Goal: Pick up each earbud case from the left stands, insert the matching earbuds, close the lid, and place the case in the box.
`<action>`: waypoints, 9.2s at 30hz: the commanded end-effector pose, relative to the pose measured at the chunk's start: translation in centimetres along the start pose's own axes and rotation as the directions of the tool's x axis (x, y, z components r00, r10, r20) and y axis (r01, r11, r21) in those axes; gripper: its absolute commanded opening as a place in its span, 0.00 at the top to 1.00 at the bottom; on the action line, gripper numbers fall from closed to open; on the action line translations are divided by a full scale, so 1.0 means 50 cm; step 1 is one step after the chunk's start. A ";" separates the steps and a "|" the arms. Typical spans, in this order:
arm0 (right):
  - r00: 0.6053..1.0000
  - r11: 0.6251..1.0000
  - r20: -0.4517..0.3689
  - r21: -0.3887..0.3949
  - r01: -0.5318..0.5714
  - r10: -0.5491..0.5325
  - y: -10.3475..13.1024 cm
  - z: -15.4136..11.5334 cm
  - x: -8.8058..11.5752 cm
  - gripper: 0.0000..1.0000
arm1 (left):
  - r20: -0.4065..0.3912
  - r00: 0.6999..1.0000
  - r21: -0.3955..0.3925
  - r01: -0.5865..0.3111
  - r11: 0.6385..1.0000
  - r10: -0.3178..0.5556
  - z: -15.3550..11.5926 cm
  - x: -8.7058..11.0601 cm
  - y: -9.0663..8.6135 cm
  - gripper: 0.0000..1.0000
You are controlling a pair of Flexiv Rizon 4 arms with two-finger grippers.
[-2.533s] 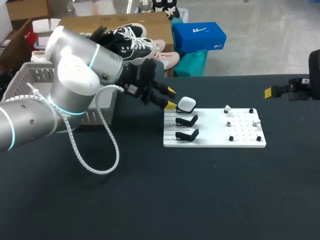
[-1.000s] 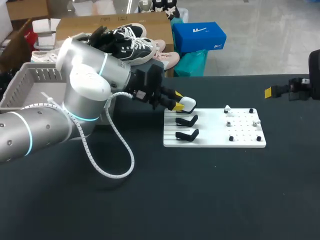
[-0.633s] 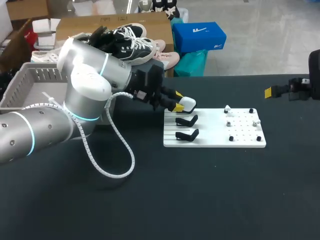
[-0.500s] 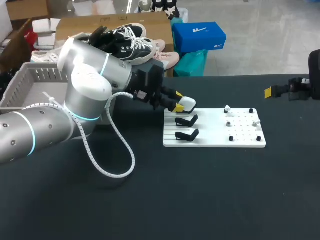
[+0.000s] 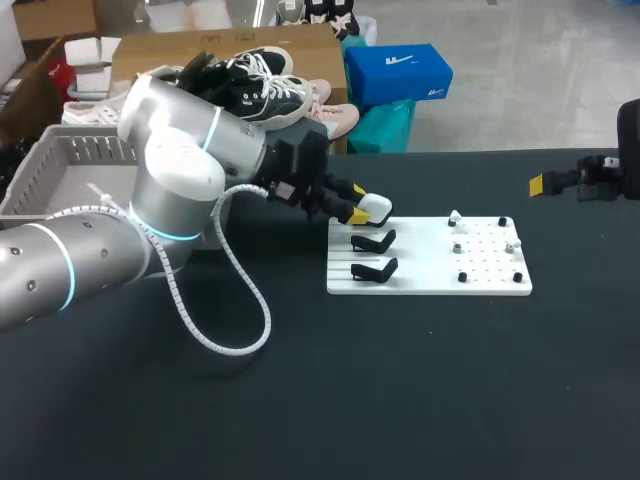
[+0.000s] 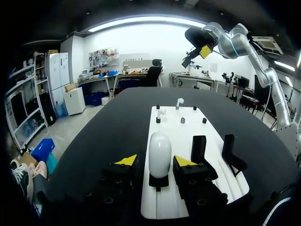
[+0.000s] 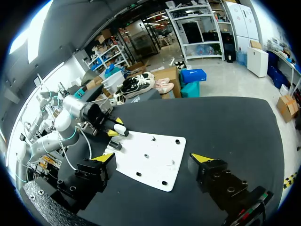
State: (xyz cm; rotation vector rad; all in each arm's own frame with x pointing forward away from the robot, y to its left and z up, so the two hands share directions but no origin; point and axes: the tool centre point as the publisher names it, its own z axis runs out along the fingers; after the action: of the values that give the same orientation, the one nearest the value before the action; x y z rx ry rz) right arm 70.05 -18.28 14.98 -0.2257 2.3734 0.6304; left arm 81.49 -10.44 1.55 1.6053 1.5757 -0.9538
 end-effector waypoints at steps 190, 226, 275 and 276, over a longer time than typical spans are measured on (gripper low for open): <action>0.958 0.987 -0.240 -0.079 0.140 -0.155 0.274 0.173 0.080 0.00 | 0.441 0.894 0.000 -0.086 0.996 0.077 -0.005 -0.188 -0.256 1.00; 0.962 0.989 -0.227 -0.049 0.142 -0.149 0.266 0.176 0.052 0.00 | 0.441 0.894 0.000 -0.086 0.996 0.077 -0.005 -0.188 -0.256 1.00; 0.842 0.699 -0.533 0.572 0.430 -0.083 -0.019 0.128 0.095 0.07 | 0.441 0.894 0.000 -0.086 0.996 0.077 -0.005 -0.188 -0.256 1.00; 0.842 0.701 -0.534 0.572 0.425 -0.076 -0.026 0.133 0.096 0.09 | 0.441 0.894 0.000 -0.086 0.996 0.077 -0.005 -0.188 -0.256 1.00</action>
State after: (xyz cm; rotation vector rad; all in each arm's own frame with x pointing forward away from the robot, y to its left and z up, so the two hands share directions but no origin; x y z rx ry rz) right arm 69.36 -16.42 7.95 -0.4306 2.7667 -0.4746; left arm 68.80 -14.46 10.12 1.3365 1.1776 -1.1951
